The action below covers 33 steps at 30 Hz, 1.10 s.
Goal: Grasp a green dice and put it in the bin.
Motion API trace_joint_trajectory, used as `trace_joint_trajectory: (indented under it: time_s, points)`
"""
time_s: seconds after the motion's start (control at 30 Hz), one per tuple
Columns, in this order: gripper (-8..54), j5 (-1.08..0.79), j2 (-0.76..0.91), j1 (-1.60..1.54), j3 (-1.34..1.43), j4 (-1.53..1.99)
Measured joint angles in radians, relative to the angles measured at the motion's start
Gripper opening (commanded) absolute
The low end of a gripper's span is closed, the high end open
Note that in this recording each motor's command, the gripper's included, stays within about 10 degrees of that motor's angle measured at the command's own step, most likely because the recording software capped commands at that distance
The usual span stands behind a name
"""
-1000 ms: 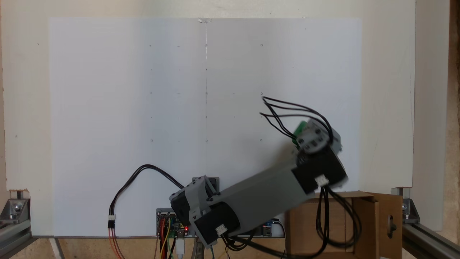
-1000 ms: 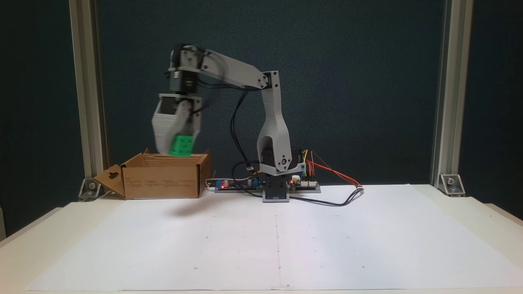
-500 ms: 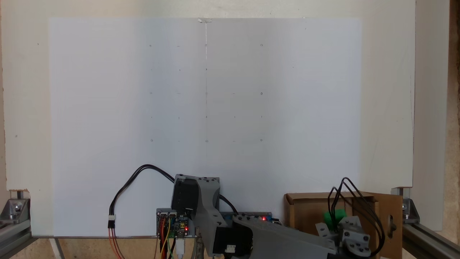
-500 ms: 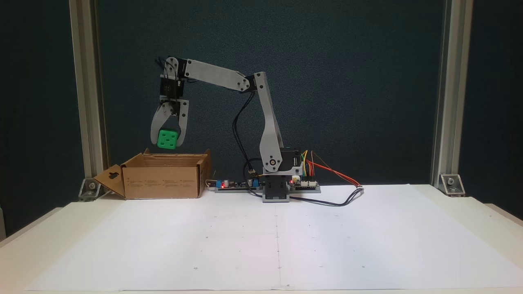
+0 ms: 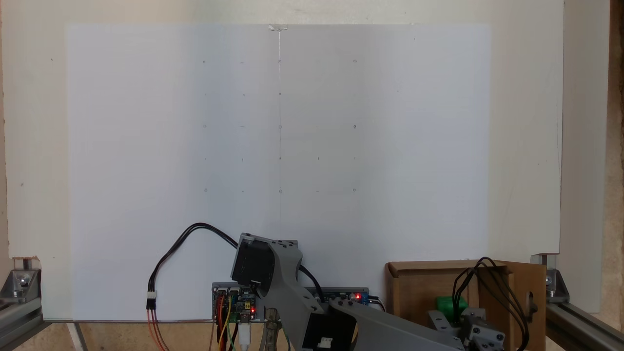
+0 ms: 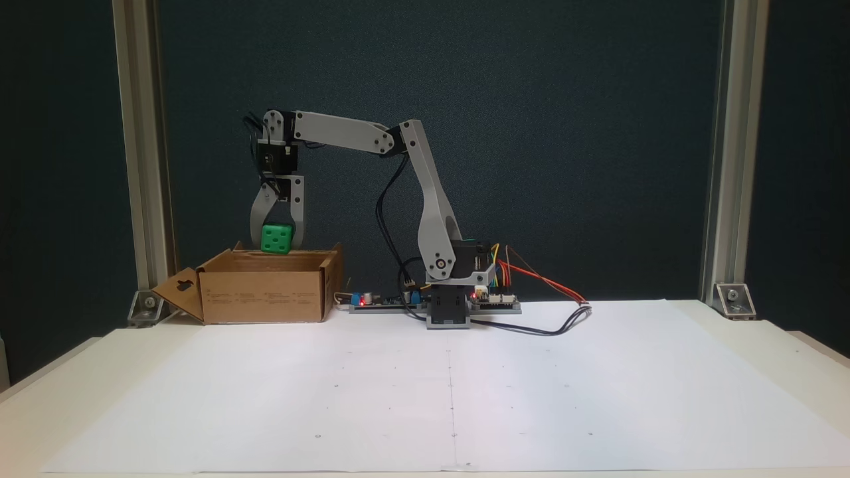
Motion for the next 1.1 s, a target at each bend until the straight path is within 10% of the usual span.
trace_joint_trajectory:
  time_s: [0.07,0.13,0.27,0.63,1.1]
  points:
    - [12.0,0.002,-0.009,0.000,-0.002,-0.017]
    - [30.2,0.002,-0.034,0.002,-0.002,-0.026]
    - [44.5,0.006,-0.067,0.000,-0.002,-0.029]
    - [44.1,0.189,-0.014,-0.123,0.000,-0.206]
    - [44.1,0.298,0.314,-1.055,0.031,-0.224]
